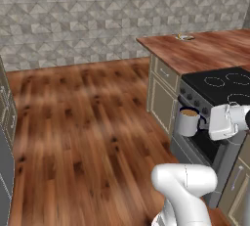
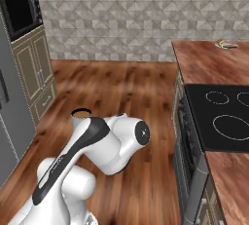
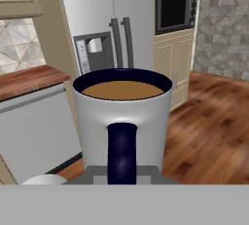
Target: Pick up the brewed coffee from the coffee machine and place it next to the breakfast plate on the dining counter.
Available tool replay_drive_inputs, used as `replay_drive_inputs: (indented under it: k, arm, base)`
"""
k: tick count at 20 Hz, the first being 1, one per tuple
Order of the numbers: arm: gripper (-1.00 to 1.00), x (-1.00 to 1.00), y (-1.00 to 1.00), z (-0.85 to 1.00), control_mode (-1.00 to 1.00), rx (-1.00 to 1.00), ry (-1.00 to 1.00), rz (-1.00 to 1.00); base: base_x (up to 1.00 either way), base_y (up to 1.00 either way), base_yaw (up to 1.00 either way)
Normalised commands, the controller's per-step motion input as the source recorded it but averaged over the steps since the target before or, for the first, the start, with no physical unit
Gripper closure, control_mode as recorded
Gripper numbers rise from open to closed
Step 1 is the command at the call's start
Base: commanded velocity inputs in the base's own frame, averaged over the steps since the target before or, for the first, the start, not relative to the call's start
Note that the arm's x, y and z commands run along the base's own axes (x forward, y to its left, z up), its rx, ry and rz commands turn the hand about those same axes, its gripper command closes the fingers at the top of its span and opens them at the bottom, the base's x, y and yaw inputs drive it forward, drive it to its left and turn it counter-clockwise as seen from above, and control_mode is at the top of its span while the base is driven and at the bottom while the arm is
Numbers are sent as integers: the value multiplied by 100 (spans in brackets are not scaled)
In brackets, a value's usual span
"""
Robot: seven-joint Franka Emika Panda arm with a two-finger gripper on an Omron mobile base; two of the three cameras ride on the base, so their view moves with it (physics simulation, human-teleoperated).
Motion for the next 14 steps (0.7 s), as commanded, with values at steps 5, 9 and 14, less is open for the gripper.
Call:
replay_drive_inputs:
  k: [5, 9, 14]
  arm:
    - [100, 0, 0, 0, 100, 0, 0, 0]
    - [100, 0, 0, 0, 100, 0, 0, 0]
    - [100, 0, 0, 0, 100, 0, 0, 0]
  base:
    - [100, 52, -28]
    - [100, 73, -29]
    - [100, 81, -37]
